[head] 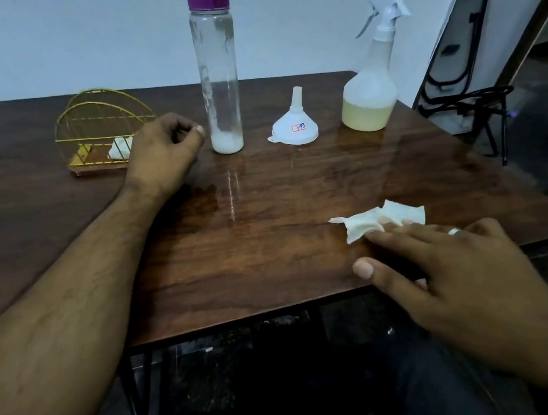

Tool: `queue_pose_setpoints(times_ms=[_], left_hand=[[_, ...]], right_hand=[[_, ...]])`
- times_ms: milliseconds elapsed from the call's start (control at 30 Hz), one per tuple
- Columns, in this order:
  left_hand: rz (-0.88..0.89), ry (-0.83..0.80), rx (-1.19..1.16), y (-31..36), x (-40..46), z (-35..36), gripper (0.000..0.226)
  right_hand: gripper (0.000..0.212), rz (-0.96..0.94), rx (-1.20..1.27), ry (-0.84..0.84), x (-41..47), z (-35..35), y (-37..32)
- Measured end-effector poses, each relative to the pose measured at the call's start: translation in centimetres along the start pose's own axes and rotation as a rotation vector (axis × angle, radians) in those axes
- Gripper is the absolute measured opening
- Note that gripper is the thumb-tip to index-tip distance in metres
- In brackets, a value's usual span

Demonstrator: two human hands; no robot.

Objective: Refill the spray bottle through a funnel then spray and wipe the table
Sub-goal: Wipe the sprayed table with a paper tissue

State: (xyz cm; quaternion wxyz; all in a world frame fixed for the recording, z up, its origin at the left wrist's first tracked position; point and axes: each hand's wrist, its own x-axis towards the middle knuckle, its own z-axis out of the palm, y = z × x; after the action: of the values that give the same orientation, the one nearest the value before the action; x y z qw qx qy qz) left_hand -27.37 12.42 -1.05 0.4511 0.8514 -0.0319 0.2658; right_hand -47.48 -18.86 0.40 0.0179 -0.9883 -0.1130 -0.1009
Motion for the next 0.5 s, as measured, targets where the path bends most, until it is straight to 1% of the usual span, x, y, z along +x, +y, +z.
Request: queue_pose_setpoints(times_ms=[100,167,233,267,367,433,500], left_hand=[[-0.007,-0.006,0.02,-0.1,-0.1,-0.1,0.011],[-0.012,-0.01,0.028,0.0,-0.2,-0.1,0.015],[-0.013,-0.011,0.042,0.3,-0.5,-0.1,0.015],[-0.01,-0.007,0.048,0.4,-0.6,-0.2,0.013],[-0.01,0.002,0.063,0.7,-0.7,-0.2,0.011],[-0.016,-0.002,0.076,0.8,-0.7,-0.2,0.013],[-0.013,-0.009,0.08,0.9,-0.8,-0.1,0.015]], right_hand=[[0.079,-0.021,0.099,0.101,-0.3,0.2,-2.0],[0.086,-0.064,0.183,0.12,-0.8,0.7,-4.9],[0.086,-0.103,0.18,0.17,-1.3,1.5,-6.7],[0.085,-0.107,0.193,0.168,-1.3,1.7,-6.9],[0.083,-0.093,0.218,0.112,-1.0,1.8,-5.0],[0.078,-0.096,0.182,0.158,-1.1,1.7,-2.2],[0.07,-0.045,0.101,0.224,-1.3,1.4,1.8]])
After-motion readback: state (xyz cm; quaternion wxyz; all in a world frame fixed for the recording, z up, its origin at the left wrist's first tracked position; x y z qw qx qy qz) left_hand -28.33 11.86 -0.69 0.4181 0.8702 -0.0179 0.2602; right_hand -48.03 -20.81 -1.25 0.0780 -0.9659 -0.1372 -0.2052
